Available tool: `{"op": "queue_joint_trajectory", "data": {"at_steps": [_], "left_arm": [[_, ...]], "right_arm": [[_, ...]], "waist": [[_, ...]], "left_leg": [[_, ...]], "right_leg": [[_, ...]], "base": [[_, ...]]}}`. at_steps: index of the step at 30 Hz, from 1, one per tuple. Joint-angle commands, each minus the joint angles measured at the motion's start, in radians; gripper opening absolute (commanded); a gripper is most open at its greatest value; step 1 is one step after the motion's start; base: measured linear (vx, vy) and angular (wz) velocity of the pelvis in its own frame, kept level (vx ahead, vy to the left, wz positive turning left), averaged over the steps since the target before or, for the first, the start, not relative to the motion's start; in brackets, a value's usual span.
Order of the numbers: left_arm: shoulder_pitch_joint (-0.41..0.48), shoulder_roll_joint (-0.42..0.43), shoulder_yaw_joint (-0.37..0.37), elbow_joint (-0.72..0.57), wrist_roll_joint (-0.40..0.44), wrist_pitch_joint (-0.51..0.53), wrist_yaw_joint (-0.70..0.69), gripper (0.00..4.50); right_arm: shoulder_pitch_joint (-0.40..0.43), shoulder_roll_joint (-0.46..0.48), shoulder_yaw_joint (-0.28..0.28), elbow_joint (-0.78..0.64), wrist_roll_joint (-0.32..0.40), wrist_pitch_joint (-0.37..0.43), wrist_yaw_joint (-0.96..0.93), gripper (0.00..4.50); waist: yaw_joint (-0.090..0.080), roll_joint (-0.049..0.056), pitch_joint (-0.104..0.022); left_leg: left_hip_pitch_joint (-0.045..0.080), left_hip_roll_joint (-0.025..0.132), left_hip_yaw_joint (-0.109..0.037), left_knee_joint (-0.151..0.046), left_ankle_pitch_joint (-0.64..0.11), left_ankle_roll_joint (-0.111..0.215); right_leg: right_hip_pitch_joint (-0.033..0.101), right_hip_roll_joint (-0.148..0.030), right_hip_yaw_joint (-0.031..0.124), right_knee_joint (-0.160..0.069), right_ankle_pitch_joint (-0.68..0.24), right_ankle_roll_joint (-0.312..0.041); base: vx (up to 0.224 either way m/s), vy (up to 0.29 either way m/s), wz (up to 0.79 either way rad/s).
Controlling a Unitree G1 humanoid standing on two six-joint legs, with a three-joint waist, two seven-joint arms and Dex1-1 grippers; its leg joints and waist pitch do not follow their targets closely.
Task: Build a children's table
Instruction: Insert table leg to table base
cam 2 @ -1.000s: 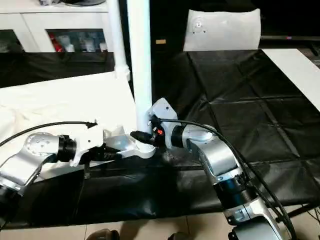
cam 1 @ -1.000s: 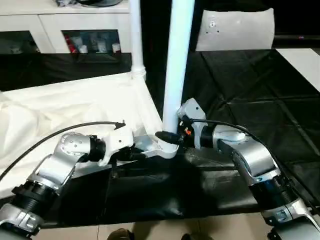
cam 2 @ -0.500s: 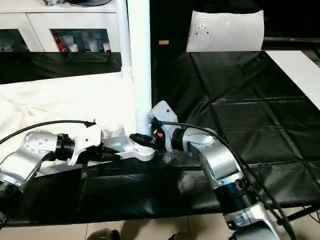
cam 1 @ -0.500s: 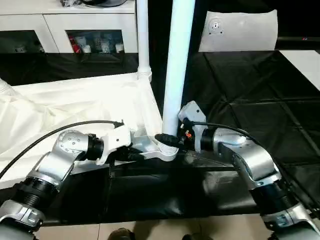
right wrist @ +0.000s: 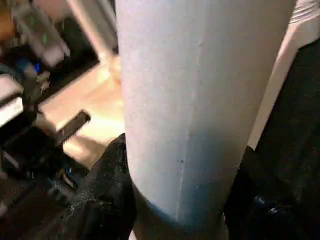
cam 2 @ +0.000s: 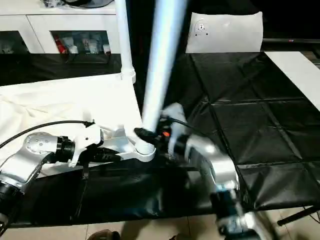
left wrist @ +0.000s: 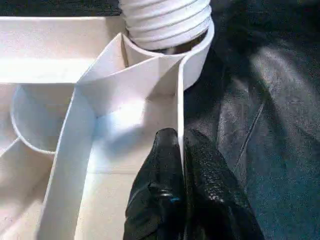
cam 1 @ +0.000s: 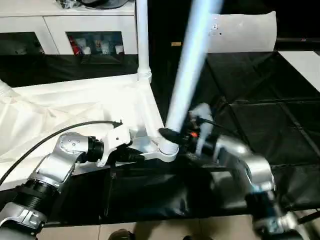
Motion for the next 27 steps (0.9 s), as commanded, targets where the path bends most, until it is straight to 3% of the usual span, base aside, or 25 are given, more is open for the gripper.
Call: {"op": "queue_joint_trajectory", "data": {"at_steps": [1, 5, 10, 14, 17, 20, 21, 24, 25, 27], "left_arm": [[-0.012, -0.019, 0.034, -0.015, -0.019, -0.002, 0.031, 0.0], [-0.014, -0.023, 0.032, -0.012, -0.013, -0.003, 0.037, 0.0], [-0.008, -0.024, 0.03, -0.02, -0.006, -0.013, 0.048, 0.0], [-0.002, -0.033, 0.036, -0.022, 0.0, -0.016, 0.054, 0.0], [0.003, -0.034, 0.035, -0.024, 0.003, -0.021, 0.058, 0.0], [0.007, -0.025, 0.029, -0.018, 0.022, -0.044, 0.063, 0.0], [0.006, -0.022, 0.025, -0.016, 0.028, -0.049, 0.063, 0.0], [0.006, -0.016, 0.018, -0.016, 0.039, -0.055, 0.063, 0.0], [0.006, -0.016, 0.018, -0.016, 0.039, -0.055, 0.063, 0.0], [0.01, -0.012, 0.013, -0.018, 0.049, -0.064, 0.064, 0.0]], "right_arm": [[0.065, -0.008, -0.012, 0.072, -0.026, 0.009, -0.046, 1.9], [0.105, 0.004, -0.014, 0.059, -0.03, -0.04, -0.055, 1.9], [0.166, -0.025, 0.055, 0.011, -0.155, -0.2, -0.085, 1.9], [0.19, -0.023, 0.06, 0.011, -0.184, -0.264, -0.104, 1.9], [0.206, -0.028, 0.071, 0.01, -0.206, -0.305, -0.109, 1.9], [0.203, -0.057, 0.116, 0.014, -0.266, -0.355, -0.105, 1.9], [0.196, -0.068, 0.132, 0.016, -0.285, -0.364, -0.104, 1.9], [0.185, -0.083, 0.159, 0.021, -0.313, -0.385, -0.1, 1.9], [0.185, -0.083, 0.159, 0.021, -0.313, -0.385, -0.1, 1.9], [0.165, -0.092, 0.182, 0.036, -0.332, -0.411, -0.085, 1.9]], "waist": [[-0.002, 0.022, -0.053], [0.003, 0.025, -0.051], [0.004, 0.022, -0.049], [0.004, 0.024, -0.046], [0.005, 0.014, -0.047], [0.005, 0.015, -0.046], [0.002, 0.01, -0.043], [0.002, 0.011, -0.041], [0.0, 0.004, -0.039], [-0.002, 0.002, -0.035]], "left_leg": [[0.023, 0.022, -0.006, -0.077, -0.332, -0.054], [0.023, 0.023, -0.009, -0.081, -0.357, -0.057], [0.019, 0.023, -0.009, -0.084, -0.359, -0.06], [0.024, 0.024, -0.011, -0.087, -0.395, -0.056], [0.021, 0.025, -0.01, -0.088, -0.385, -0.049], [0.018, 0.024, -0.01, -0.089, -0.368, -0.044], [0.017, 0.023, -0.01, -0.09, -0.371, -0.042], [0.019, 0.023, -0.01, -0.091, -0.398, -0.042], [0.019, 0.023, -0.01, -0.091, -0.403, -0.041], [0.018, 0.023, -0.011, -0.093, -0.408, -0.038]], "right_leg": [[0.022, -0.059, 0.03, -0.074, -0.204, -0.217], [0.02, -0.059, 0.03, -0.078, -0.245, -0.2], [0.017, -0.059, 0.031, -0.083, -0.27, -0.177], [0.012, -0.06, 0.034, -0.09, -0.329, -0.166], [0.013, -0.059, 0.035, -0.09, -0.313, -0.164], [0.014, -0.059, 0.035, -0.088, -0.297, -0.159], [0.014, -0.059, 0.036, -0.09, -0.321, -0.15], [0.009, -0.06, 0.037, -0.095, -0.371, -0.14], [0.007, -0.06, 0.038, -0.098, -0.382, -0.137], [0.005, -0.06, 0.04, -0.1, -0.408, -0.126]], "base": [[0.0, 0.0, 0.0], [0.0, 0.0, 0.0], [0.0, 0.0, 0.0], [0.0, 0.0, 0.0], [0.0, 0.0, 0.0], [0.0, 0.0, 0.0], [0.0, 0.0, 0.0], [0.0, 0.0, 0.0], [0.0, 0.0, 0.0], [0.0, 0.0, 0.0]]}}
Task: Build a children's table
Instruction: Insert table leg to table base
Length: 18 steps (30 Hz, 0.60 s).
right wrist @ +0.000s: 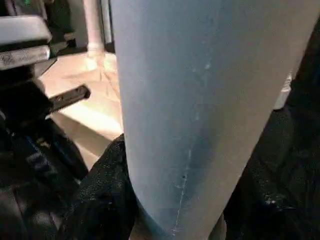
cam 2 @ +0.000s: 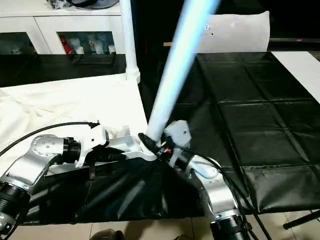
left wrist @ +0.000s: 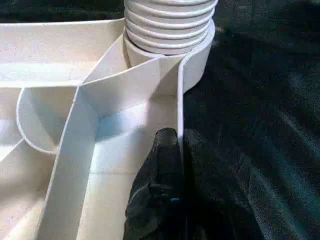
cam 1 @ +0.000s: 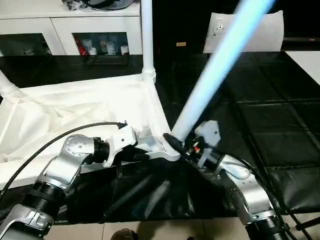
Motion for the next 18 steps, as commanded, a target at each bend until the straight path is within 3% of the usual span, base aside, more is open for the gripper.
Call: {"op": "queue_joint_trajectory", "data": {"at_steps": [1, 6, 7, 8, 10, 13, 16, 18], "left_arm": [[0.001, 0.011, 0.011, -0.019, 0.015, -0.015, 0.031, 0.0], [-0.01, 0.019, 0.003, -0.007, 0.018, -0.053, -0.013, 0.0], [-0.023, 0.023, -0.006, 0.0, 0.016, -0.071, -0.047, 0.0], [-0.023, 0.023, -0.006, 0.0, 0.016, -0.071, -0.047, 0.0], [-0.036, 0.024, -0.015, 0.007, 0.013, -0.079, -0.075, 0.0], [-0.118, 0.018, -0.039, 0.084, 0.032, -0.115, -0.122, 0.0], [-0.153, 0.013, -0.035, 0.133, 0.048, -0.134, -0.105, 0.0], [-0.188, 0.01, -0.026, 0.188, 0.064, -0.153, -0.08, 0.0]], "right_arm": [[0.029, -0.036, 0.012, 0.104, -0.069, 0.043, -0.011, 1.9], [-0.024, -0.044, 0.039, 0.153, -0.067, 0.034, 0.048, 1.9], [-0.05, -0.05, 0.055, 0.172, -0.062, 0.045, 0.087, 1.9], [-0.05, -0.05, 0.055, 0.172, -0.062, 0.045, 0.087, 1.9], [-0.072, -0.053, 0.067, 0.187, -0.056, 0.06, 0.119, 1.9], [-0.119, -0.078, 0.126, 0.195, -0.021, 0.149, 0.27, 1.9], [-0.108, -0.089, 0.15, 0.177, -0.022, 0.158, 0.299, 1.9], [-0.092, -0.091, 0.166, 0.161, -0.024, 0.157, 0.311, 1.9]], "waist": [[-0.013, 0.004, -0.035], [-0.025, -0.001, -0.027], [-0.03, -0.005, -0.017], [-0.033, -0.004, -0.02], [-0.032, -0.003, -0.023], [-0.032, -0.006, -0.015], [-0.026, -0.008, -0.011], [-0.022, -0.011, -0.011]], "left_leg": [[0.016, 0.028, -0.012, -0.087, -0.415, -0.038], [0.017, 0.027, -0.015, -0.089, -0.455, -0.038], [0.014, 0.027, -0.015, -0.092, -0.462, -0.035], [0.015, 0.026, -0.017, -0.093, -0.467, -0.035], [0.018, 0.028, -0.015, -0.091, -0.451, -0.032], [0.019, 0.028, -0.011, -0.092, -0.434, -0.026], [0.023, 0.03, -0.006, -0.09, -0.421, -0.024], [0.019, 0.03, -0.007, -0.092, -0.398, -0.026]], "right_leg": [[0.006, -0.059, 0.037, -0.098, -0.412, -0.133], [-0.001, -0.059, 0.038, -0.104, -0.46, -0.122], [-0.006, -0.058, 0.038, -0.107, -0.474, -0.117], [-0.002, -0.058, 0.038, -0.106, -0.489, -0.113], [-0.006, -0.058, 0.04, -0.106, -0.462, -0.118], [-0.006, -0.053, 0.041, -0.103, -0.403, -0.14], [-0.007, -0.056, 0.044, -0.105, -0.373, -0.158], [0.0, -0.058, 0.042, -0.101, -0.362, -0.16]], "base": [[0.0, 0.0, 0.0], [0.0, 0.0, 0.0], [0.0, 0.0, 0.0], [0.0, 0.0, 0.0], [0.0, 0.0, 0.0], [0.0, 0.0, 0.0], [0.0, 0.0, 0.0], [0.0, 0.0, 0.0]]}}
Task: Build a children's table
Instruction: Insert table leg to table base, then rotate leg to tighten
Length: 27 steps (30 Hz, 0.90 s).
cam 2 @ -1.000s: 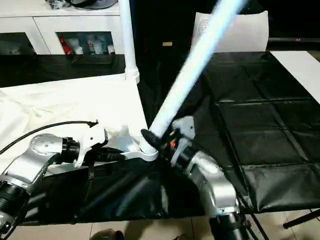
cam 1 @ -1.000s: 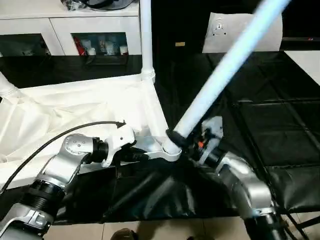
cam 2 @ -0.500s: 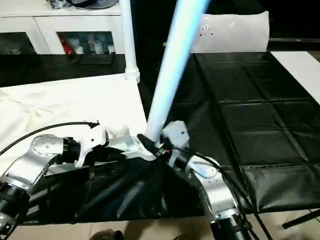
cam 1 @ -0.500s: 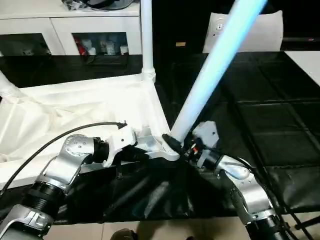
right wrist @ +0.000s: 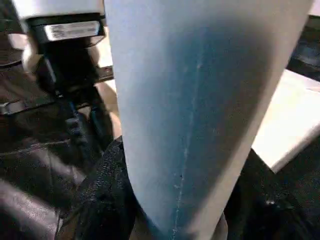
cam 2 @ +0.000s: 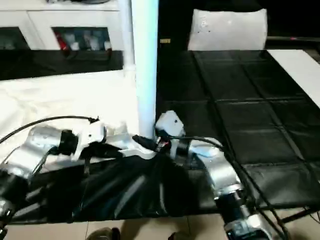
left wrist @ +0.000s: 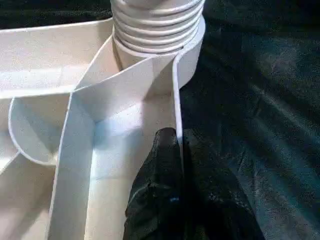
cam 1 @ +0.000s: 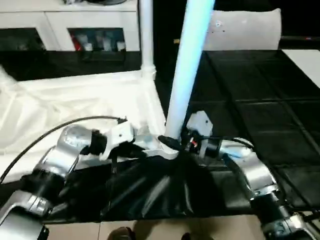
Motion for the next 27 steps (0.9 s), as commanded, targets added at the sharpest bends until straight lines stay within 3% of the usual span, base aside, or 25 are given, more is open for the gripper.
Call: {"op": "queue_joint_trajectory", "data": {"at_steps": [1, 3, 4, 5, 10, 14, 17, 20, 21, 22, 24, 26, 27], "left_arm": [[-0.062, -0.008, 0.004, 0.025, 0.035, -0.033, 0.046, 0.0], [-0.097, -0.006, 0.015, 0.085, 0.052, -0.053, 0.072, 0.0], [-0.105, -0.004, 0.017, 0.1, 0.057, -0.058, 0.074, 0.0], [-0.128, 0.001, 0.025, 0.147, 0.062, -0.072, 0.073, 0.0], [-0.139, 0.008, 0.033, 0.193, 0.067, -0.086, 0.075, 0.0], [-0.122, 0.018, 0.039, 0.187, 0.049, -0.063, 0.058, 0.0], [-0.046, 0.037, 0.045, 0.072, 0.012, 0.026, 0.02, 0.0], [0.096, 0.048, 0.045, -0.174, -0.045, 0.192, 0.033, 0.0], [0.153, 0.037, 0.043, -0.279, -0.067, 0.26, 0.063, 0.0], [0.187, 0.028, 0.042, -0.344, -0.081, 0.302, 0.084, 0.0], [0.264, -0.031, 0.028, -0.493, -0.087, 0.397, 0.182, 0.0], [0.285, -0.056, 0.017, -0.536, -0.082, 0.425, 0.213, 0.0], [0.3, -0.082, 0.01, -0.57, -0.071, 0.456, 0.245, 0.0]], "right_arm": [[0.078, 0.0, 0.124, 0.071, -0.038, 0.083, 0.063, 1.9], [0.089, 0.006, 0.132, 0.07, -0.045, 0.073, 0.06, 1.9], [0.09, 0.009, 0.132, 0.073, -0.047, 0.071, 0.057, 1.9], [0.088, 0.021, 0.126, 0.081, -0.054, 0.064, 0.042, 1.9], [0.084, 0.045, 0.106, 0.09, -0.059, 0.06, -0.001, 1.9], [0.072, 0.077, 0.079, 0.116, -0.065, 0.053, -0.065, 1.9], [0.053, 0.111, 0.058, 0.145, -0.08, 0.055, -0.136, 1.9], [0.026, 0.153, 0.029, 0.172, -0.074, 0.069, -0.199, 1.9], [0.012, 0.169, 0.016, 0.185, -0.07, 0.075, -0.225, 1.9], [0.003, 0.178, 0.008, 0.193, -0.067, 0.079, -0.241, 1.9], [-0.028, 0.2, -0.01, 0.226, -0.066, 0.079, -0.282, 1.9], [-0.039, 0.208, -0.015, 0.238, -0.067, 0.078, -0.293, 1.9], [-0.05, 0.215, -0.02, 0.25, -0.07, 0.073, -0.302, 1.9]], "waist": [[-0.006, 0.009, -0.029], [-0.006, 0.013, -0.026], [-0.005, 0.011, -0.024], [-0.004, 0.017, -0.023], [-0.011, 0.012, -0.018], [-0.013, 0.014, -0.019], [-0.019, 0.016, -0.016], [-0.038, 0.019, -0.017], [-0.046, 0.019, -0.019], [-0.049, 0.023, -0.014], [-0.062, 0.016, -0.019], [-0.063, 0.018, -0.022], [-0.066, 0.014, -0.028]], "left_leg": [[0.017, 0.034, -0.008, -0.079, -0.373, -0.026], [0.018, 0.033, -0.007, -0.079, -0.385, -0.029], [0.019, 0.034, -0.009, -0.081, -0.408, -0.034], [0.02, 0.033, -0.012, -0.082, -0.429, -0.039], [0.024, 0.035, -0.021, -0.089, -0.481, -0.045], [0.021, 0.037, -0.019, -0.096, -0.45, -0.044], [0.014, 0.038, -0.02, -0.101, -0.445, -0.052], [0.002, 0.039, -0.029, -0.106, -0.457, -0.058], [0.001, 0.042, -0.027, -0.107, -0.447, -0.057], [-0.002, 0.039, -0.025, -0.108, -0.444, -0.055], [0.003, 0.037, -0.018, -0.101, -0.418, -0.043], [0.005, 0.036, -0.014, -0.098, -0.385, -0.036], [0.0, 0.034, -0.008, -0.091, -0.313, -0.019]], "right_leg": [[0.009, -0.059, 0.04, -0.095, -0.33, -0.164], [0.006, -0.058, 0.039, -0.097, -0.336, -0.169], [0.007, -0.06, 0.039, -0.098, -0.371, -0.166], [0.005, -0.064, 0.039, -0.103, -0.42, -0.156], [-0.003, -0.072, 0.041, -0.118, -0.559, -0.117], [-0.001, -0.07, 0.04, -0.117, -0.502, -0.128], [0.0, -0.073, 0.039, -0.113, -0.499, -0.142], [0.008, -0.075, 0.034, -0.107, -0.52, -0.137], [0.009, -0.07, 0.033, -0.103, -0.46, -0.151], [0.007, -0.064, 0.031, -0.102, -0.443, -0.155], [0.007, -0.057, 0.032, -0.101, -0.364, -0.179], [0.01, -0.055, 0.032, -0.101, -0.312, -0.19], [0.021, -0.054, 0.032, -0.093, -0.205, -0.211]], "base": [[0.0, 0.0, 0.0], [0.0, 0.0, 0.0], [0.0, 0.0, 0.0], [0.0, 0.0, 0.0], [0.0, 0.0, 0.0], [0.0, 0.0, 0.0], [0.0, 0.0, 0.0], [0.0, 0.0, 0.0], [0.017, 0.017, -0.18], [0.0, 0.0, 0.0], [0.028, 0.016, -0.1], [0.058, 0.014, -0.04], [0.06, 0.01, -0.03]]}}
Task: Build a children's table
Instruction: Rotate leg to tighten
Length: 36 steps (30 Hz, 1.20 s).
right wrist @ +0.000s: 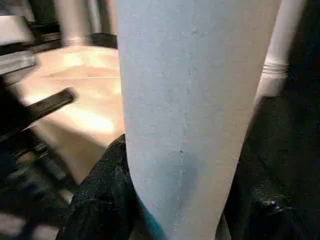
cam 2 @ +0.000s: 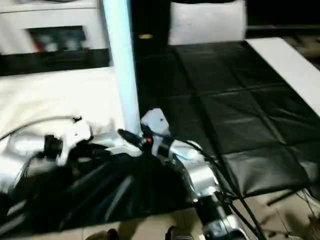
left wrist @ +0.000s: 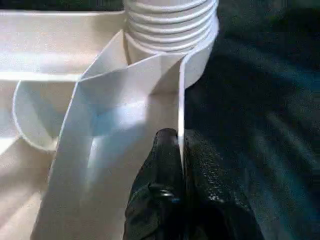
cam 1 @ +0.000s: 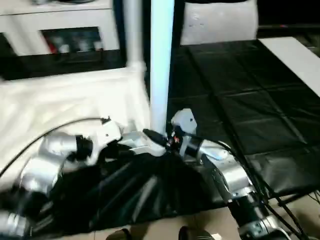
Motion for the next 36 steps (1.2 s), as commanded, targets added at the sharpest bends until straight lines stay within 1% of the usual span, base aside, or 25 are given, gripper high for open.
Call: {"op": "queue_joint_trajectory", "data": {"at_steps": [1, 3, 4, 6, 8, 10, 12, 13, 14, 16, 17, 19, 20, 21, 22, 23, 25, 26, 27, 28, 30, 31, 33, 35, 36], "left_arm": [[0.041, -0.093, -0.122, -0.108, -0.014, 0.051, 0.003, 0.0], [0.042, -0.126, -0.125, -0.125, 0.019, 0.084, 0.051, 0.0], [0.036, -0.151, -0.119, -0.121, 0.039, 0.099, 0.089, 0.0], [0.022, -0.157, -0.115, -0.124, 0.061, 0.126, 0.134, 0.0], [0.012, -0.149, -0.121, -0.134, 0.065, 0.149, 0.147, 0.0], [0.006, -0.147, -0.124, -0.147, 0.058, 0.176, 0.158, 0.0], [0.005, -0.137, -0.131, -0.14, 0.08, 0.18, 0.158, 0.0], [0.005, -0.133, -0.133, -0.134, 0.094, 0.179, 0.158, 0.0], [0.006, -0.132, -0.13, -0.127, 0.12, 0.181, 0.158, 0.0], [0.006, -0.131, -0.128, -0.122, 0.127, 0.183, 0.161, 0.0], [0.003, -0.129, -0.125, -0.115, 0.134, 0.184, 0.172, 0.0], [-0.008, -0.13, -0.11, -0.096, 0.137, 0.178, 0.207, 0.0], [-0.012, -0.128, -0.107, -0.091, 0.135, 0.172, 0.212, 0.0], [-0.015, -0.127, -0.106, -0.087, 0.133, 0.169, 0.214, 0.0], [-0.018, -0.125, -0.106, -0.085, 0.13, 0.169, 0.215, 0.0], [-0.019, -0.125, -0.103, -0.084, 0.128, 0.168, 0.219, 0.0], [-0.031, -0.128, -0.082, -0.066, 0.135, 0.143, 0.226, 0.0], [-0.035, -0.13, -0.073, -0.059, 0.138, 0.133, 0.229, 0.0], [-0.039, -0.128, -0.067, -0.052, 0.139, 0.128, 0.226, 0.0], [-0.043, -0.124, -0.062, -0.045, 0.14, 0.118, 0.226, 0.0], [-0.049, -0.116, -0.059, -0.032, 0.139, 0.103, 0.225, 0.0], [-0.049, -0.116, -0.059, -0.032, 0.139, 0.103, 0.225, 0.0], [-0.053, -0.108, -0.056, -0.021, 0.132, 0.091, 0.219, 0.0], [-0.057, -0.098, -0.054, -0.011, 0.126, 0.076, 0.204, 0.0], [-0.058, -0.092, -0.054, -0.003, 0.123, 0.064, 0.193, 0.0]], "right_arm": [[0.008, 0.021, 0.016, 0.144, -0.04, 0.078, -0.076, 1.9], [-0.002, 0.029, 0.01, 0.155, -0.044, 0.073, -0.086, 1.9], [-0.005, 0.033, 0.007, 0.159, -0.044, 0.071, -0.091, 1.9], [-0.002, 0.036, 0.007, 0.158, -0.043, 0.072, -0.091, 1.9], [0.004, 0.036, 0.011, 0.159, -0.046, 0.072, -0.089, 1.9], [0.007, 0.039, 0.012, 0.167, -0.048, 0.067, -0.087, 1.9], [0.007, 0.045, 0.012, 0.17, -0.05, 0.064, -0.09, 1.9], [0.006, 0.047, 0.014, 0.173, -0.053, 0.06, -0.092, 1.9], [0.002, 0.051, 0.014, 0.18, -0.06, 0.056, -0.096, 1.9], [0.0, 0.052, 0.014, 0.183, -0.062, 0.058, -0.099, 1.9], [-0.002, 0.056, 0.009, 0.186, -0.056, 0.066, -0.098, 2.25], [-0.01, 0.059, 0.0, 0.201, -0.052, 0.067, -0.104, 2.25], [-0.012, 0.059, -0.001, 0.205, -0.051, 0.068, -0.104, 2.48], [-0.014, 0.059, -0.003, 0.207, -0.049, 0.069, -0.104, 2.48], [-0.015, 0.06, -0.003, 0.208, -0.05, 0.068, -0.105, 2.66], [-0.016, 0.059, -0.003, 0.208, -0.053, 0.065, -0.107, 2.66], [-0.016, 0.051, 0.002, 0.21, -0.064, 0.04, -0.1, 2.84], [-0.016, 0.048, 0.005, 0.212, -0.066, 0.027, -0.09, 2.84], [-0.014, 0.045, 0.005, 0.208, -0.063, 0.031, -0.081, 3.06], [-0.01, 0.043, 0.002, 0.202, -0.057, 0.039, -0.072, 3.06], [-0.002, 0.041, -0.005, 0.193, -0.047, 0.046, -0.067, 3.24], [-0.002, 0.041, -0.005, 0.193, -0.047, 0.046, -0.067, 3.24], [0.011, 0.032, -0.007, 0.187, -0.046, 0.035, -0.063, 3.55], [0.03, 0.013, -0.004, 0.177, -0.053, 0.018, -0.059, 3.61], [0.046, -0.001, -0.004, 0.166, -0.053, 0.012, -0.049, 3.8]], "waist": [[0.006, 0.009, -0.032], [0.008, 0.007, -0.034], [0.009, 0.006, -0.036], [0.014, 0.002, -0.038], [0.016, 0.004, -0.035], [0.017, 0.007, -0.035], [0.016, 0.008, -0.036], [0.015, 0.011, -0.039], [0.014, 0.011, -0.039], [0.014, 0.009, -0.039], [0.014, 0.01, -0.039], [0.014, 0.01, -0.04], [0.014, 0.01, -0.041], [0.014, 0.01, -0.041], [0.014, 0.011, -0.041], [0.015, 0.013, -0.042], [0.016, 0.009, -0.048], [0.017, 0.01, -0.048], [0.017, 0.01, -0.048], [0.018, 0.011, -0.051], [0.022, 0.011, -0.052], [0.024, 0.011, -0.054], [0.028, 0.012, -0.057], [0.031, 0.012, -0.059], [0.035, 0.013, -0.059]], "left_leg": [[0.0, 0.035, -0.007, -0.07, -0.301, -0.009], [0.006, 0.034, -0.003, -0.064, -0.277, 0.002], [0.002, 0.033, -0.001, -0.061, -0.231, 0.014], [0.002, 0.029, 0.0, -0.057, -0.216, 0.02], [0.004, 0.031, -0.001, -0.061, -0.243, 0.018], [0.007, 0.033, -0.003, -0.064, -0.291, 0.002], [0.007, 0.033, -0.006, -0.065, -0.305, -0.005], [0.008, 0.033, -0.006, -0.064, -0.303, -0.008], [0.008, 0.033, -0.006, -0.065, -0.303, -0.009], [0.007, 0.031, -0.005, -0.063, -0.307, -0.008], [0.007, 0.03, -0.005, -0.063, -0.312, -0.008], [0.009, 0.03, -0.006, -0.064, -0.331, -0.011], [0.011, 0.031, -0.006, -0.063, -0.336, -0.012], [0.01, 0.031, -0.007, -0.063, -0.341, -0.013], [0.01, 0.031, -0.007, -0.064, -0.342, -0.015], [0.012, 0.031, -0.007, -0.064, -0.341, -0.017], [0.011, 0.03, -0.005, -0.06, -0.305, -0.014], [0.01, 0.03, -0.005, -0.059, -0.299, -0.012], [0.011, 0.029, -0.004, -0.058, -0.294, -0.009], [0.011, 0.028, -0.004, -0.056, -0.281, -0.006], [0.012, 0.028, -0.001, -0.054, -0.264, 0.001], [0.011, 0.028, -0.001, -0.052, -0.248, 0.003], [0.011, 0.028, -0.001, -0.05, -0.226, 0.006], [0.013, 0.027, 0.001, -0.047, -0.215, 0.012], [0.013, 0.028, 0.001, -0.047, -0.211, 0.013]], "right_leg": [[0.028, -0.053, 0.033, -0.067, -0.201, -0.194], [0.026, -0.052, 0.034, -0.068, -0.174, -0.198], [0.033, -0.051, 0.032, -0.065, -0.13, -0.207], [0.036, -0.051, 0.031, -0.063, -0.126, -0.203], [0.032, -0.051, 0.03, -0.068, -0.173, -0.196], [0.028, -0.05, 0.03, -0.072, -0.246, -0.181], [0.028, -0.05, 0.03, -0.072, -0.26, -0.171], [0.028, -0.049, 0.03, -0.072, -0.24, -0.17], [0.028, -0.048, 0.03, -0.071, -0.233, -0.171], [0.029, -0.05, 0.03, -0.072, -0.238, -0.173], [0.029, -0.05, 0.03, -0.073, -0.249, -0.172], [0.027, -0.051, 0.029, -0.076, -0.293, -0.166], [0.026, -0.051, 0.03, -0.076, -0.3, -0.165], [0.025, -0.051, 0.03, -0.077, -0.309, -0.163], [0.025, -0.05, 0.029, -0.076, -0.308, -0.164], [0.024, -0.05, 0.03, -0.077, -0.304, -0.165], [0.031, -0.048, 0.03, -0.069, -0.224, -0.18], [0.031, -0.048, 0.029, -0.069, -0.213, -0.183], [0.031, -0.048, 0.029, -0.067, -0.197, -0.189], [0.035, -0.048, 0.028, -0.065, -0.182, -0.193], [0.035, -0.047, 0.029, -0.064, -0.155, -0.202], [0.038, -0.047, 0.029, -0.061, -0.134, -0.207], [0.041, -0.048, 0.028, -0.057, -0.103, -0.216], [0.041, -0.047, 0.027, -0.056, -0.083, -0.218], [0.042, -0.047, 0.027, -0.054, -0.08, -0.218]], "base": [[0.06, -0.003, 0.0], [0.028, -0.007, 0.01], [0.0, 0.0, 0.0], [0.0, 0.0, 0.0], [0.0, 0.0, 0.0], [0.0, 0.0, 0.0], [0.0, 0.0, 0.0], [0.0, 0.0, 0.0], [0.0, 0.0, 0.0], [0.0, 0.0, 0.0], [0.0, 0.0, 0.0], [0.0, 0.0, 0.0], [0.0, 0.0, 0.0], [0.0, 0.0, 0.0], [0.0, 0.0, 0.0], [0.0, 0.0, 0.0], [0.0, 0.0, 0.0], [0.0, 0.0, 0.0], [0.0, 0.0, 0.0], [0.0, 0.0, 0.0], [0.0, 0.0, 0.0], [0.0, 0.0, 0.0], [0.0, 0.0, 0.0], [0.0, 0.0, 0.0], [0.0, 0.0, 0.0]]}}
